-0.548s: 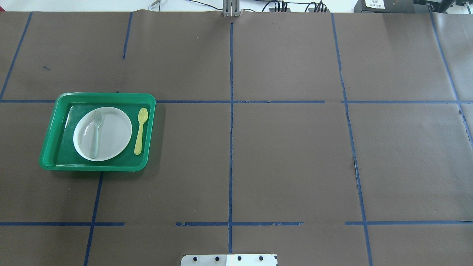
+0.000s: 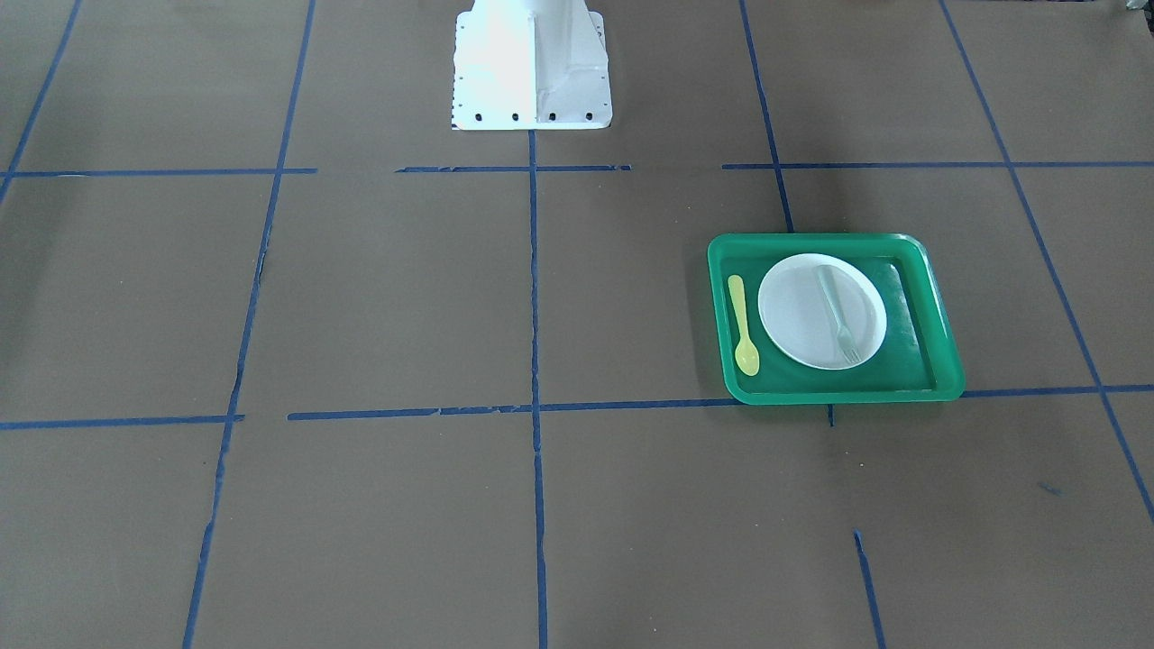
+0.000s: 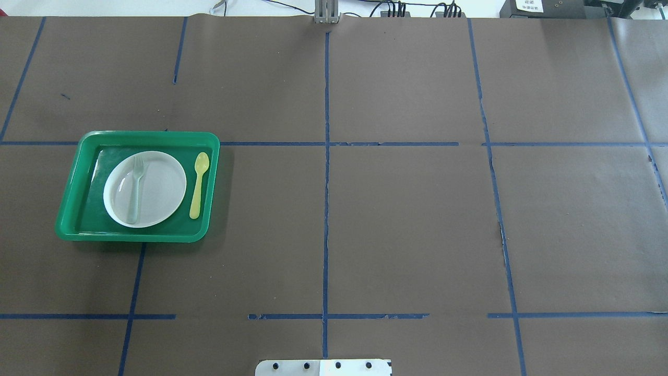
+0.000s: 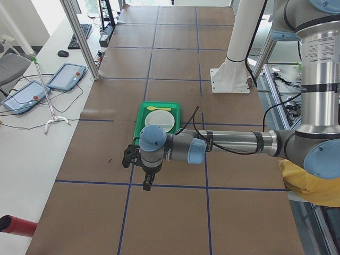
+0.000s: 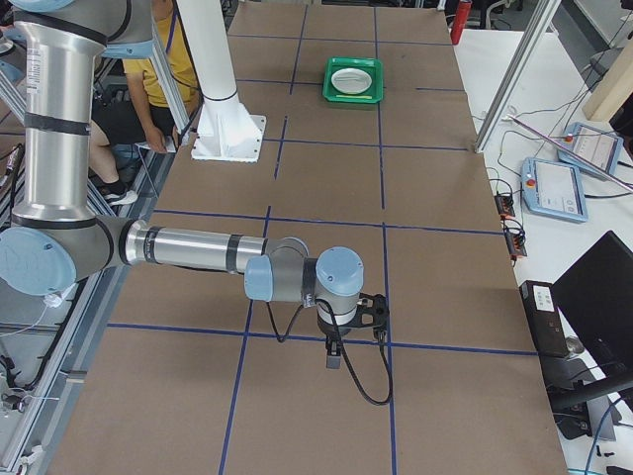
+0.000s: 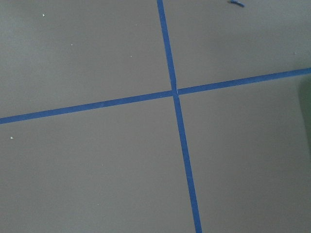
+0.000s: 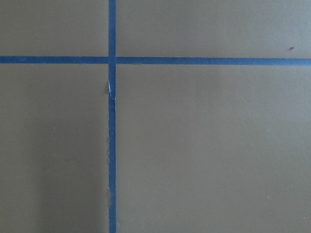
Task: Place fork
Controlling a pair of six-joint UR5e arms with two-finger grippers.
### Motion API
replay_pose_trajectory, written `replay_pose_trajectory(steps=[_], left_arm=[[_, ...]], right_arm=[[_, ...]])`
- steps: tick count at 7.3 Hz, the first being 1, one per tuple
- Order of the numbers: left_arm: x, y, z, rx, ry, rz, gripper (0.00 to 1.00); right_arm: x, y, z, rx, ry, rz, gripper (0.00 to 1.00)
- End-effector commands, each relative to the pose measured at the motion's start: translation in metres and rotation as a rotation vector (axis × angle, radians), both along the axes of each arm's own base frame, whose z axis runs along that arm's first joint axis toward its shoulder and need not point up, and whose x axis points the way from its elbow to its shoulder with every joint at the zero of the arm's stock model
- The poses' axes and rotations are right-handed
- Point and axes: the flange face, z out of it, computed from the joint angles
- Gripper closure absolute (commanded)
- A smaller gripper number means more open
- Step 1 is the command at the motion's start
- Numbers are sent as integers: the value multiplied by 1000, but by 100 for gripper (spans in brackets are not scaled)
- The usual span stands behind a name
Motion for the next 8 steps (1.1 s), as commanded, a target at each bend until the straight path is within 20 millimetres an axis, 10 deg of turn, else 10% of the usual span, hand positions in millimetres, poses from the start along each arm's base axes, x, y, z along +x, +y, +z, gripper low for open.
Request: replay_pose_trajectory(steps=[1, 4, 8], left_arm=[[20, -12, -46, 89, 7, 0, 0], [133, -40, -131, 13, 68, -20, 0], [301, -27, -168, -32, 99, -84, 0]], right_arm=[[0, 0, 0, 0, 0, 0, 0], [0, 0, 0, 2, 0, 0, 0], [0, 0, 0, 0, 0, 0, 0]])
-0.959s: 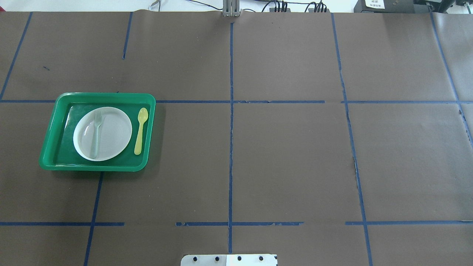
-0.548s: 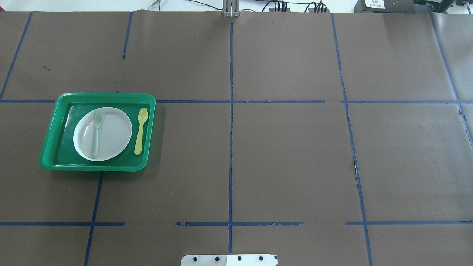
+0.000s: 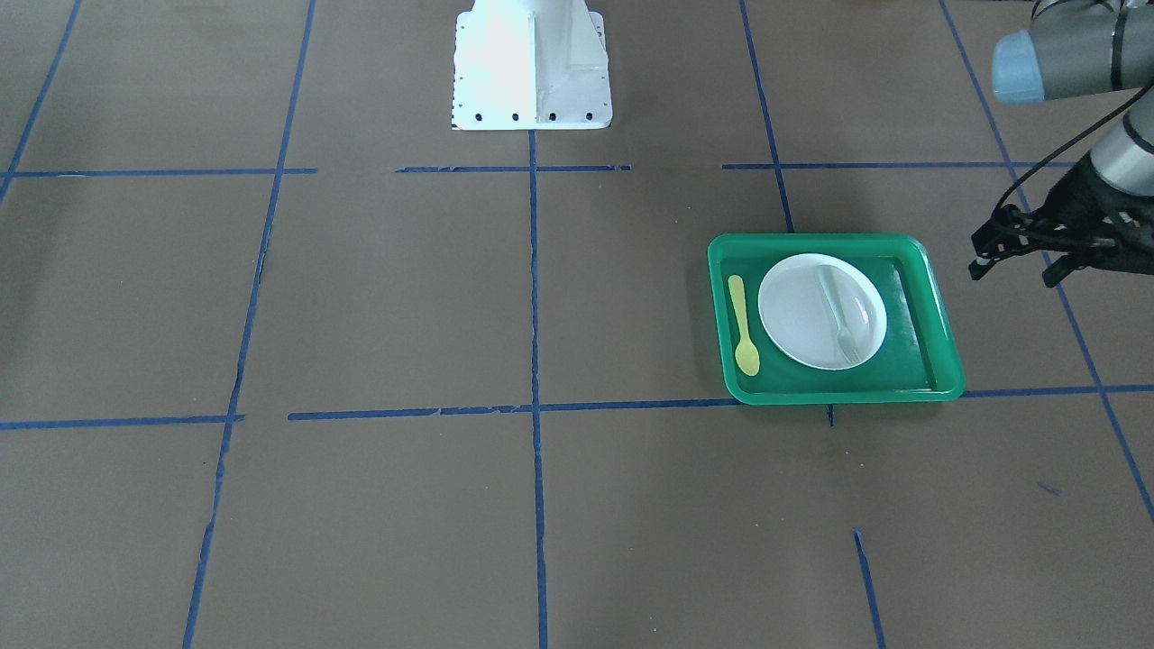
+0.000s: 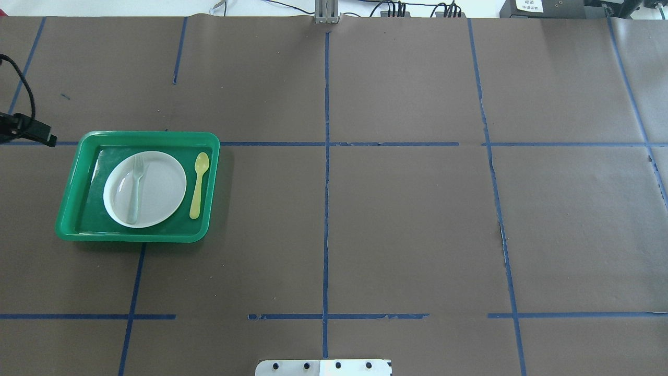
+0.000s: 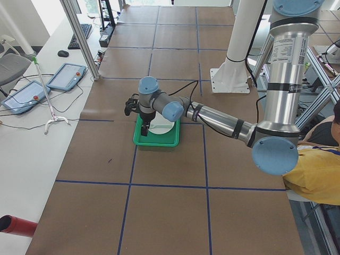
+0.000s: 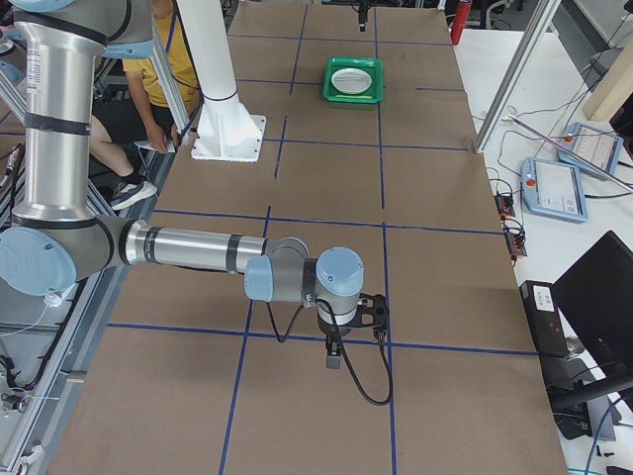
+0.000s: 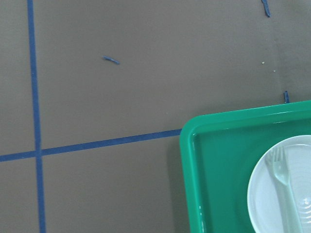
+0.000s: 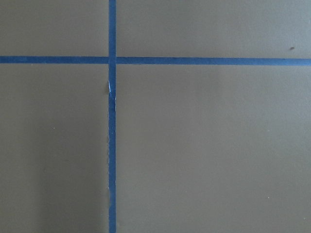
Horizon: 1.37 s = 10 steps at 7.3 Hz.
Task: Place fork
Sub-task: 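Move the left gripper over the pale green fork on the white plate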
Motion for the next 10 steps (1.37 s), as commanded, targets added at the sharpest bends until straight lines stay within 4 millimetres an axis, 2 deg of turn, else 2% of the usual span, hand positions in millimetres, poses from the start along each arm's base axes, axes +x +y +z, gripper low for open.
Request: replay_pose_trajectory(steps=[1, 4, 5, 6, 8, 10], left_arm=[[81, 20, -2, -19, 24, -37, 1], [138, 25, 0, -63, 12, -10, 12], [151, 27, 0, -82, 12, -4, 16], [161, 33, 4, -108, 7, -2, 35], [162, 33, 9, -121, 1, 2, 48], [166, 34, 19, -137, -13, 7, 47]], right_arm=[[0, 0, 0, -1, 0, 1, 0], [0, 0, 0, -1, 2, 1, 0], [0, 0, 0, -1, 0, 1, 0], [0, 0, 0, -1, 2, 1, 0], [0, 0, 0, 0, 0, -1, 0], [0, 0, 0, -1, 0, 1, 0]])
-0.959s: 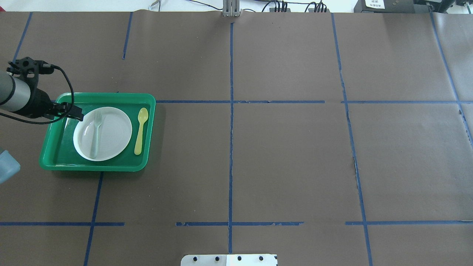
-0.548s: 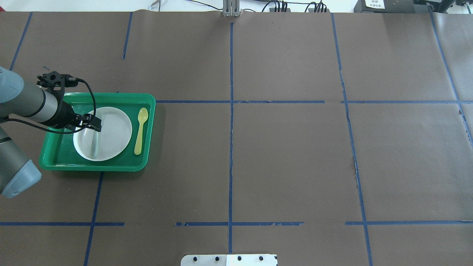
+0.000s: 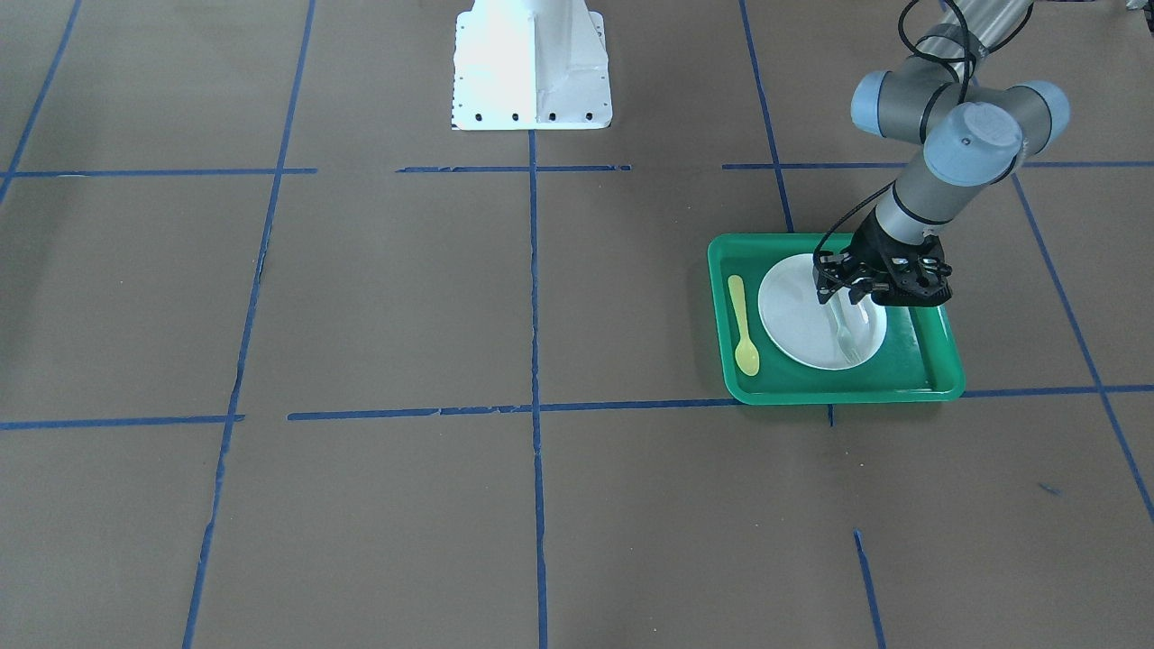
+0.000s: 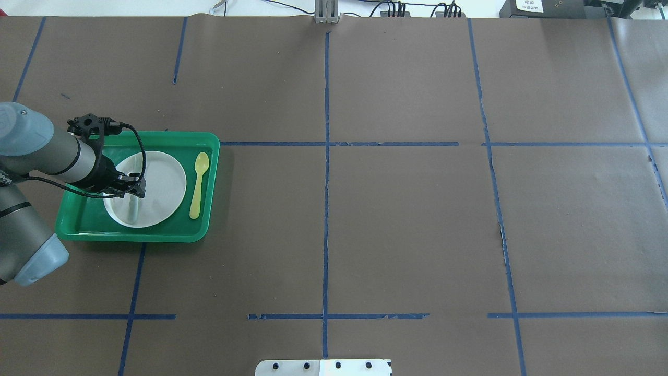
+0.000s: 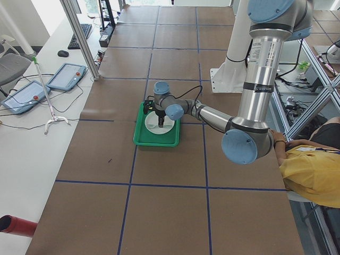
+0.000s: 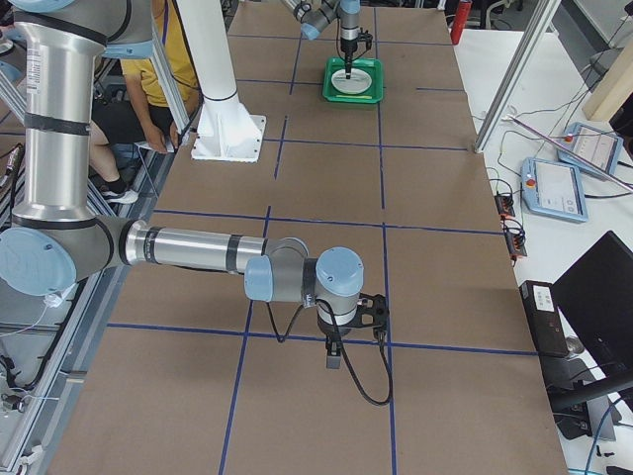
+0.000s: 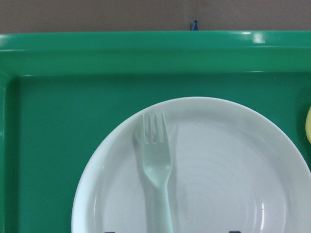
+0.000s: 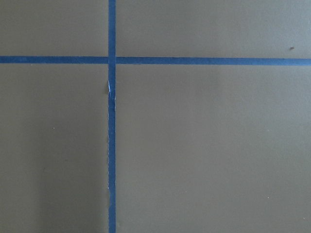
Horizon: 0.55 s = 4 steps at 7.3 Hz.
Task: Place fork
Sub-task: 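Move the left gripper over the pale green fork on the white plate, then lower the left gripper and close it on the fork handle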
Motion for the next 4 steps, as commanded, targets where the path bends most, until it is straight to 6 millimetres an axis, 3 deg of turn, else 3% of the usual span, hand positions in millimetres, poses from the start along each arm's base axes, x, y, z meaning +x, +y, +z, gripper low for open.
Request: replay_pose_trajectory(steps=[1, 4], left_arm=[[3, 0, 8, -12, -11, 4, 46], [6, 3, 8, -15, -10, 13, 47]], right_arm=[[0, 0, 0, 0, 1, 0, 0], [0, 0, 0, 0, -1, 0, 0]])
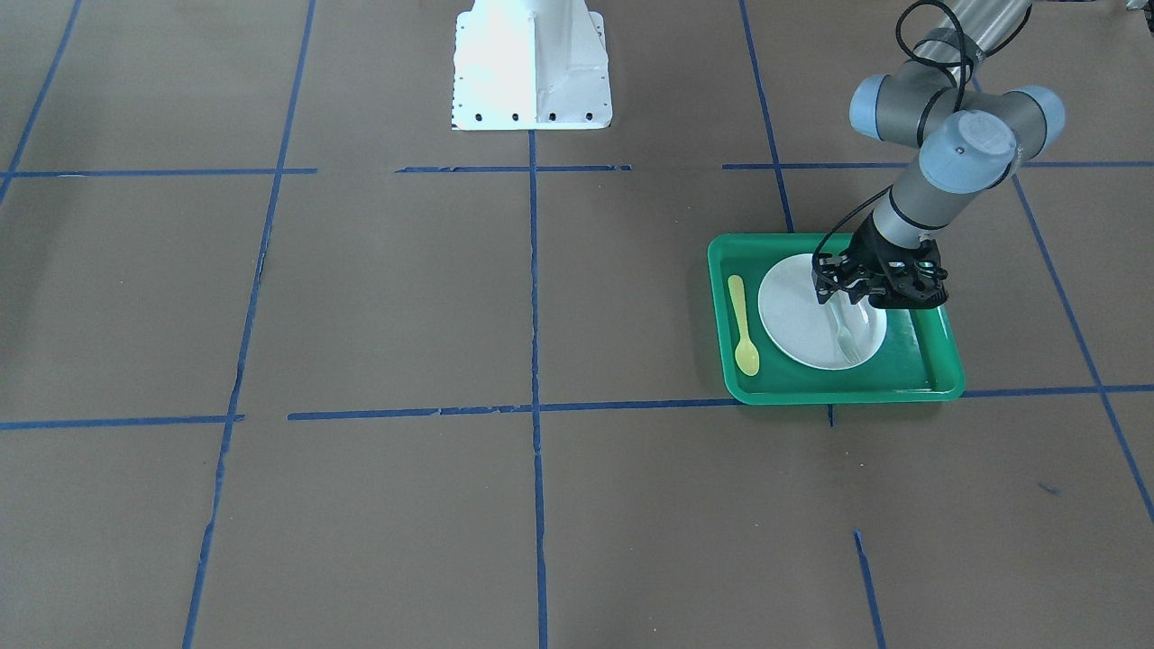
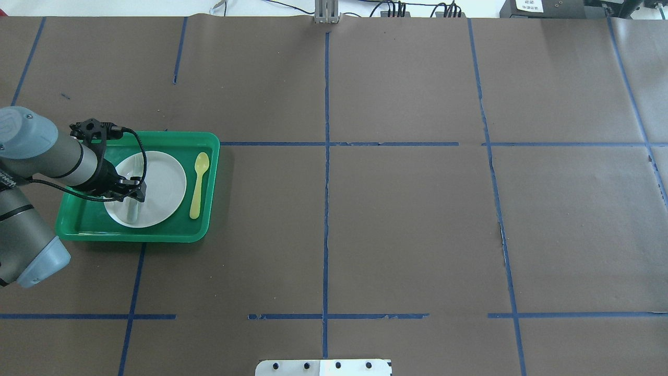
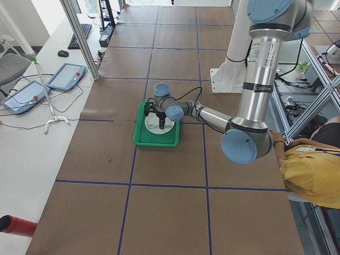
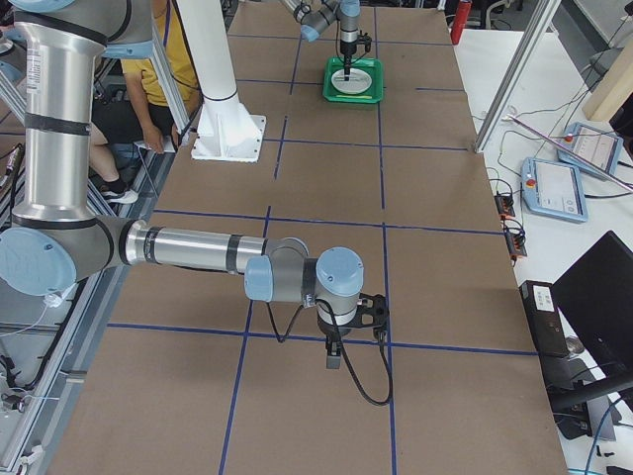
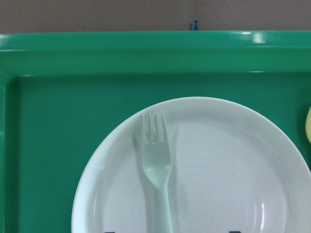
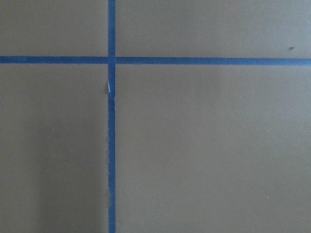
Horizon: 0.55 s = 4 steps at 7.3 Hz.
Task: Place fork
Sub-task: 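Lower the left gripper and close it on the fork handle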
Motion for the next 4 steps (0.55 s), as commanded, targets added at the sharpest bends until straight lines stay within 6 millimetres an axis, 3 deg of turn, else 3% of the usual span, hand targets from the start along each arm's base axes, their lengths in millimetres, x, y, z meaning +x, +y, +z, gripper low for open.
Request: replay_pose_trajectory(steps=[1, 3, 4], left_arm=[[1, 0, 3, -5, -4, 2, 47], [1, 0, 3, -5, -2, 5, 49], [1, 0, 4, -7, -3, 6, 60]], right_arm=[[0, 0, 0, 0, 0, 0, 0], [0, 0, 0, 0, 0, 0, 0], [0, 0, 0, 0, 0, 0, 0]])
